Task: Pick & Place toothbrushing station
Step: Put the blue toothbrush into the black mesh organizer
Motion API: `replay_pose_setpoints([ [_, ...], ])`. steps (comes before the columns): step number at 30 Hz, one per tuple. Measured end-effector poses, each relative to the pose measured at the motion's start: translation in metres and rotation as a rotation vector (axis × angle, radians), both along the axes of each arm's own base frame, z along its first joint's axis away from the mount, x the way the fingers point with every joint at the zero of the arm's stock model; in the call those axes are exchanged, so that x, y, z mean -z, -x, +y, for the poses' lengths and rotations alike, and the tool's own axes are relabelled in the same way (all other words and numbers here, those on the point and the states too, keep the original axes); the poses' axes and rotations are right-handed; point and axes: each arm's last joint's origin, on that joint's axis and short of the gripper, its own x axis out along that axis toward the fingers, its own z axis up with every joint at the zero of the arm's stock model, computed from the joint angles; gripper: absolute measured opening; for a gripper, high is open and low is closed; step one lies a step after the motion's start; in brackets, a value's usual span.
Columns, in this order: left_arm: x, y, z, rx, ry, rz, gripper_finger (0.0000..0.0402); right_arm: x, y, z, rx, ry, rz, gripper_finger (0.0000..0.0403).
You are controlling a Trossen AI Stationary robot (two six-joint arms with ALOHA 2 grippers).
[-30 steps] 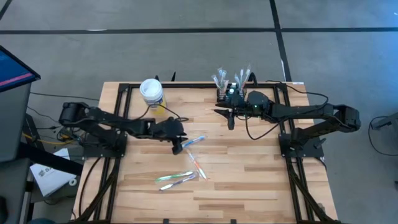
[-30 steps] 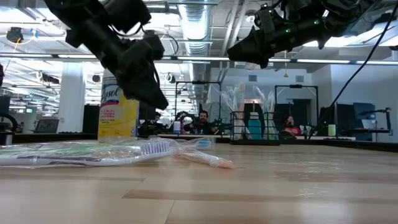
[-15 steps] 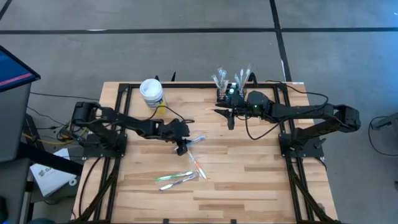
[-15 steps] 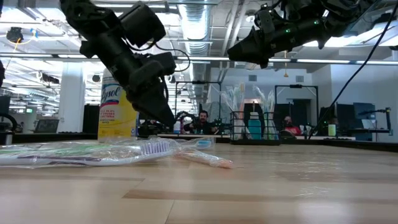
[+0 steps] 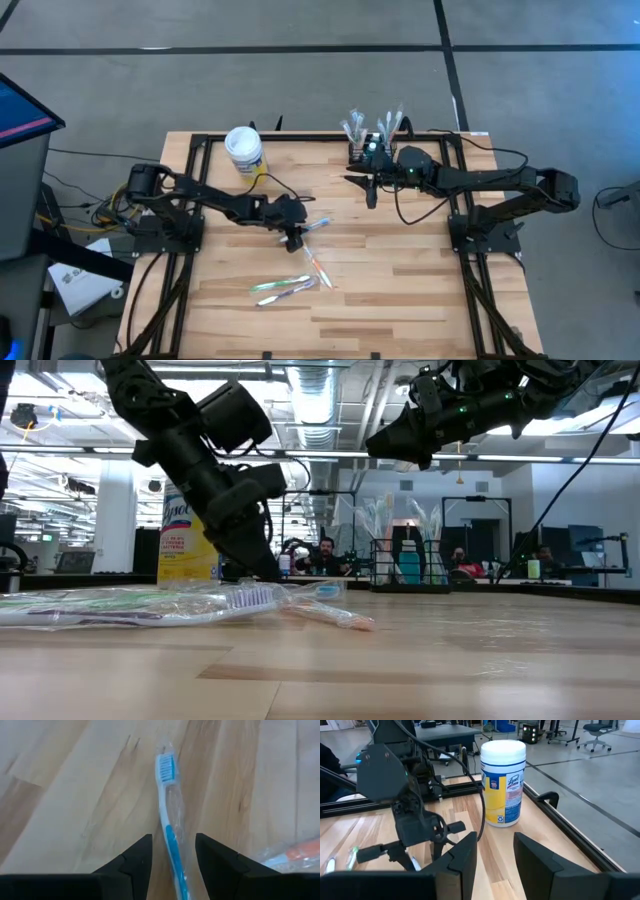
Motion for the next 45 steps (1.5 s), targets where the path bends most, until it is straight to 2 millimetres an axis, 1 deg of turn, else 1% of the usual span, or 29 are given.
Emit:
replay_pose_setpoints([
  [11,0.013,-0.003,0.004,-0.011,0.003,0.02,0.0146,0.0,0.0,0.0,0.0,0.002,0.001,0.012],
  [15,0.014,-0.003,0.004,0.0,0.015,0.025,0.0136,0.0,0.0,0.0,0.0,0.002,0.001,0.012],
  [18,0.012,-0.003,0.004,0.0,0.017,0.022,0.0106,0.0,0.0,0.0,-0.001,0.002,0.001,0.012],
  [20,0.012,-0.003,0.004,0.0,0.016,0.015,0.0071,0.0,0.0,0.0,-0.001,0.002,0.001,0.012],
  [22,0.012,-0.003,0.004,0.0,0.016,0.017,0.0028,0.0,0.0,0.0,-0.001,0.002,0.001,0.012],
  [23,0.011,-0.003,0.004,0.001,0.016,0.012,0.0015,0.0,0.0,0.0,-0.001,0.002,0.001,0.012],
  [30,0.009,-0.003,0.004,-0.009,0.005,0.004,0.0001,0.0,0.0,0.0,-0.001,0.002,0.001,0.012],
  [33,0.002,-0.002,0.005,-0.028,-0.017,-0.013,0.0,0.0,0.0,0.0,-0.001,0.002,0.001,0.012],
  [39,-0.026,0.002,0.006,-0.053,-0.048,-0.118,0.0,0.0,0.0,0.0,-0.001,0.001,0.002,0.012],
  [45,-0.054,0.007,0.008,-0.08,-0.143,-0.207,0.0,0.001,0.0,0.0,-0.001,-0.003,0.008,0.012],
])
